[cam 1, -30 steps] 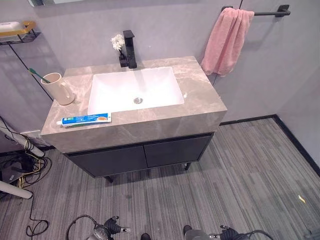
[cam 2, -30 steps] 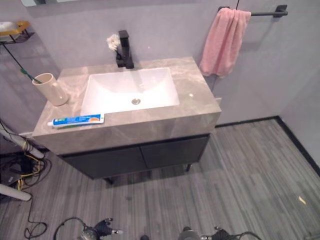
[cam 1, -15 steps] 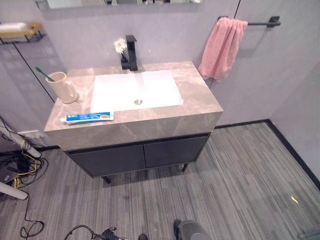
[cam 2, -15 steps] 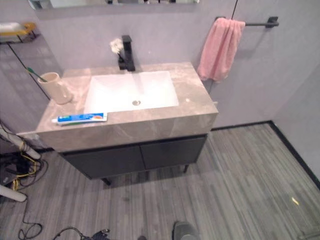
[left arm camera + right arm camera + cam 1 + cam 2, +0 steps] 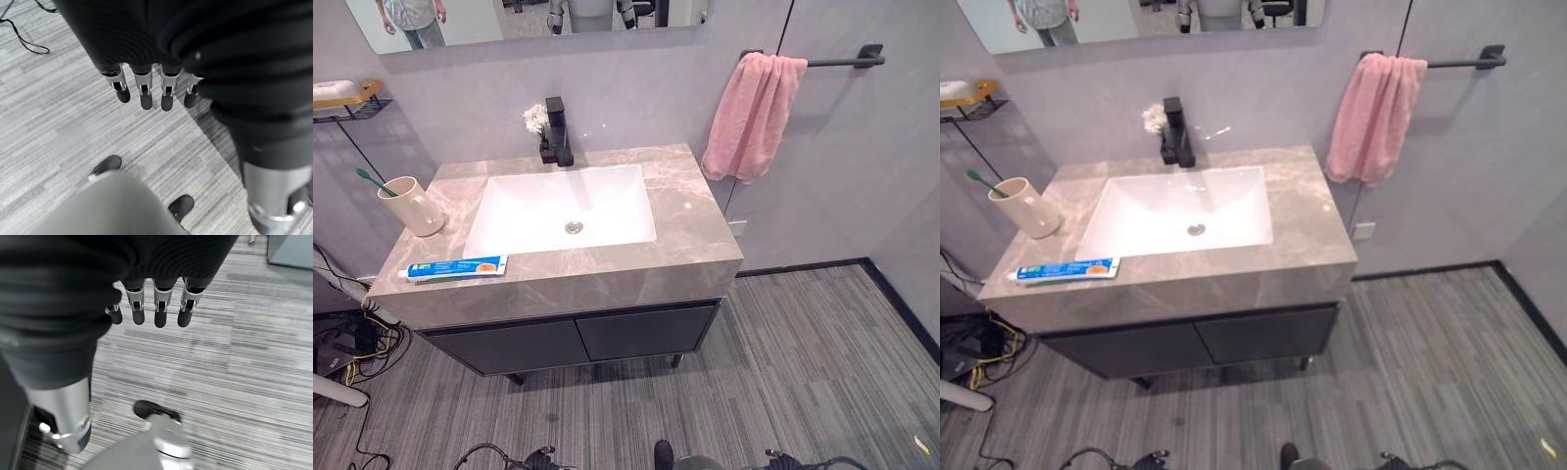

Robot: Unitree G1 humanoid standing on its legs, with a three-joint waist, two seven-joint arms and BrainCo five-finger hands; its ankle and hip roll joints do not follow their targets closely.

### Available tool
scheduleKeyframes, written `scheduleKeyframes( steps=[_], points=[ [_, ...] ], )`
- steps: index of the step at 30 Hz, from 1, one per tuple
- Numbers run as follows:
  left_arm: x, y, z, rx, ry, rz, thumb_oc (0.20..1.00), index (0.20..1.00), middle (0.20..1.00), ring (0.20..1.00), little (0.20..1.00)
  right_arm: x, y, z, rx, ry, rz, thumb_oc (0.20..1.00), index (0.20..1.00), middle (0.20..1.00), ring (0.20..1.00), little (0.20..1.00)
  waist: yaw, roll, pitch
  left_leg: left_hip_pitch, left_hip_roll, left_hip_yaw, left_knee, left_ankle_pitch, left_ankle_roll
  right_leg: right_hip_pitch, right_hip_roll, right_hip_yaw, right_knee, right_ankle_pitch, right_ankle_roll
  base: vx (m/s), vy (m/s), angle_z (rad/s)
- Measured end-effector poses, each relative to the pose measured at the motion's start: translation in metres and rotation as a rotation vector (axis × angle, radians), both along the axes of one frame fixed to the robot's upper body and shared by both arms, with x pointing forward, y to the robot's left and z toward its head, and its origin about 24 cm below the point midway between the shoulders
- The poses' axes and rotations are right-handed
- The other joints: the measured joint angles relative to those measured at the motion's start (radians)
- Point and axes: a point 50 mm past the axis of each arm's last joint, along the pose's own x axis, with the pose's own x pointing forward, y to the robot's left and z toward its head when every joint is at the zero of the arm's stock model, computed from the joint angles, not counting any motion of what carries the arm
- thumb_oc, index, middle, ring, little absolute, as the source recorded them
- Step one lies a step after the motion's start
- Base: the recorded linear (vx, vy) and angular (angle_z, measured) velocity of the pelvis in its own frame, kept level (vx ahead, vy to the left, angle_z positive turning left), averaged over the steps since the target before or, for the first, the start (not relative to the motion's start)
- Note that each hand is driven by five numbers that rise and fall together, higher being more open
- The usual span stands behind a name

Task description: Put brush and paste in cup on sink, flatten towel.

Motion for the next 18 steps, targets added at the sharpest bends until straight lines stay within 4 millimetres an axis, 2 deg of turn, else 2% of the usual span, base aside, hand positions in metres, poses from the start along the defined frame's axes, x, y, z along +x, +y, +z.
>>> scheduleKeyframes(
  steps=[2, 4, 5, 6, 8, 9, 10, 11, 12, 13, 14, 16, 18],
  points=[
    [0.01, -0.002, 0.002, 0.0, -0.027, -0.015, 1.0, 1.0, 1.0, 1.0, 1.0, 0.003, 0.003, 0.0, 0.006, -0.012, 0.019, 1.0, 1.0, 1.0, 1.0, 1.0, 0.0, -0.005, 0.012, -0.018, 0.004, -0.002, 0.019, -0.009, -0.015, 0.0, 0.002, 0.001, 0.002, -0.003, 0.0, 0.08, -0.096, 0.05],
    [0.024, -0.001, 0.006, 0.005, -0.063, -0.028, 1.0, 1.0, 1.0, 1.0, 1.0, 0.004, 0.006, 0.0, 0.012, -0.017, 0.036, 1.0, 1.0, 1.0, 1.0, 1.0, -0.006, -0.025, 0.024, -0.059, -0.007, -0.013, 0.074, -0.013, -0.027, -0.003, -0.011, -0.001, -0.004, -0.003, 0.0, 0.03, -0.124, 0.28],
    [0.035, -0.002, 0.01, 0.003, -0.097, -0.038, 1.0, 1.0, 1.0, 1.0, 1.0, 0.005, 0.005, 0.0, 0.011, -0.023, 0.032, 1.0, 1.0, 1.0, 1.0, 1.0, -0.011, -0.029, 0.033, -0.091, -0.001, -0.017, 0.114, -0.018, -0.079, -0.02, -0.017, -0.013, 0.007, -0.018, -0.014, 0.03, -0.152, 0.61],
    [0.045, 0.0, 0.014, 0.017, -0.117, -0.064, 1.0, 1.0, 1.0, 1.0, 1.0, 0.005, 0.009, -0.001, 0.019, -0.018, 0.032, 1.0, 1.0, 1.0, 1.0, 1.0, -0.028, -0.056, 0.048, -0.156, -0.018, -0.02, 0.212, -0.01, -0.098, -0.014, -0.039, -0.033, -0.002, -0.015, -0.017, 0.01, -0.073, 0.6],
    [0.059, 0.005, 0.02, 0.036, -0.157, -0.095, 1.0, 1.0, 1.0, 1.0, 1.0, 0.003, 0.011, -0.003, 0.024, -0.006, 0.027, 1.0, 1.0, 1.0, 1.0, 1.0, -0.014, -0.113, 0.077, -0.236, -0.037, -0.028, 0.357, 0.053, -0.166, -0.006, -0.061, 0.005, -0.015, -0.015, -0.017, 0.03, -0.002, 0.2],
    [0.059, 0.005, 0.02, 0.038, -0.154, -0.096, 1.0, 1.0, 1.0, 1.0, 1.0, 0.005, 0.007, -0.001, 0.011, -0.007, 0.027, 1.0, 1.0, 1.0, 1.0, 1.0, -0.018, -0.12, 0.082, -0.274, -0.031, -0.005, 0.432, 0.063, -0.153, 0.004, -0.064, 0.0, -0.026, -0.006, -0.027, 0.1, 0.152, -0.2],
    [0.058, 0.004, 0.019, 0.035, -0.153, -0.096, 1.0, 1.0, 1.0, 1.0, 1.0, 0.004, 0.005, -0.001, 0.001, -0.001, 0.026, 1.0, 1.0, 1.0, 1.0, 1.0, -0.022, -0.121, 0.083, -0.283, -0.007, 0.019, 0.456, 0.044, -0.125, 0.008, -0.065, -0.001, -0.028, 0.007, -0.045, 0.16, 0.299, 0.28],
    [0.059, 0.004, 0.02, 0.036, -0.154, -0.1, 1.0, 1.0, 1.0, 1.0, 1.0, -0.01, 0.001, -0.003, -0.012, 0.042, 0.0, 1.0, 1.0, 1.0, 1.0, 1.0, -0.061, -0.113, 0.07, -0.253, 0.099, 0.173, 0.275, 0.02, -0.068, 0.061, -0.056, -0.059, -0.109, 0.011, -0.048, 0.16, 0.324, 0.45],
    [0.06, 0.003, 0.02, 0.038, -0.16, -0.115, 1.0, 1.0, 1.0, 1.0, 1.0, -0.016, -0.003, -0.003, -0.02, 0.053, -0.029, 1.0, 1.0, 1.0, 1.0, 1.0, -0.056, -0.108, 0.064, -0.232, 0.108, 0.17, 0.138, 0.032, -0.072, 0.06, -0.057, -0.049, -0.117, 0.017, -0.043, 0.09, 0.214, 0.48],
    [0.069, -0.001, 0.023, 0.036, -0.19, -0.147, 1.0, 1.0, 1.0, 1.0, 1.0, -0.022, -0.009, -0.002, -0.038, 0.066, -0.06, 1.0, 1.0, 1.0, 1.0, 1.0, -0.05, -0.109, 0.065, -0.212, 0.108, 0.113, 0.034, 0.04, -0.084, 0.043, -0.057, -0.031, -0.105, 0.028, -0.031, 0.08, 0.235, -0.4],
    [0.066, -0.004, 0.022, 0.039, -0.19, -0.162, 1.0, 1.0, 1.0, 1.0, 1.0, -0.019, -0.021, 0.002, -0.071, 0.063, -0.068, 1.0, 1.0, 1.0, 1.0, 1.0, -0.046, -0.094, 0.066, -0.195, 0.107, 0.035, 0.012, 0.043, -0.089, 0.028, -0.058, 0.021, -0.094, 0.04, -0.019, 0.08, 0.25, -0.77],
    [0.055, -0.004, 0.017, 0.04, -0.159, -0.171, 1.0, 1.0, 1.0, 1.0, 1.0, -0.012, -0.03, 0.007, -0.094, 0.037, -0.064, 1.0, 1.0, 1.0, 1.0, 1.0, -0.055, -0.069, 0.06, -0.156, 0.09, 0.024, 0.008, 0.047, -0.095, 0.035, -0.052, 0.063, -0.097, 0.05, -0.004, 0.08, 0.258, -0.88],
    [0.05, -0.006, 0.015, 0.034, -0.15, -0.171, 1.0, 1.0, 1.0, 1.0, 1.0, -0.013, -0.04, 0.012, -0.119, 0.03, -0.069, 1.0, 1.0, 1.0, 1.0, 1.0, -0.056, -0.03, 0.042, -0.11, 0.041, 0.036, -0.039, 0.074, -0.053, 0.04, -0.05, 0.083, -0.107, 0.057, 0.006, 0.04, 0.312, -0.66]
  ],
)
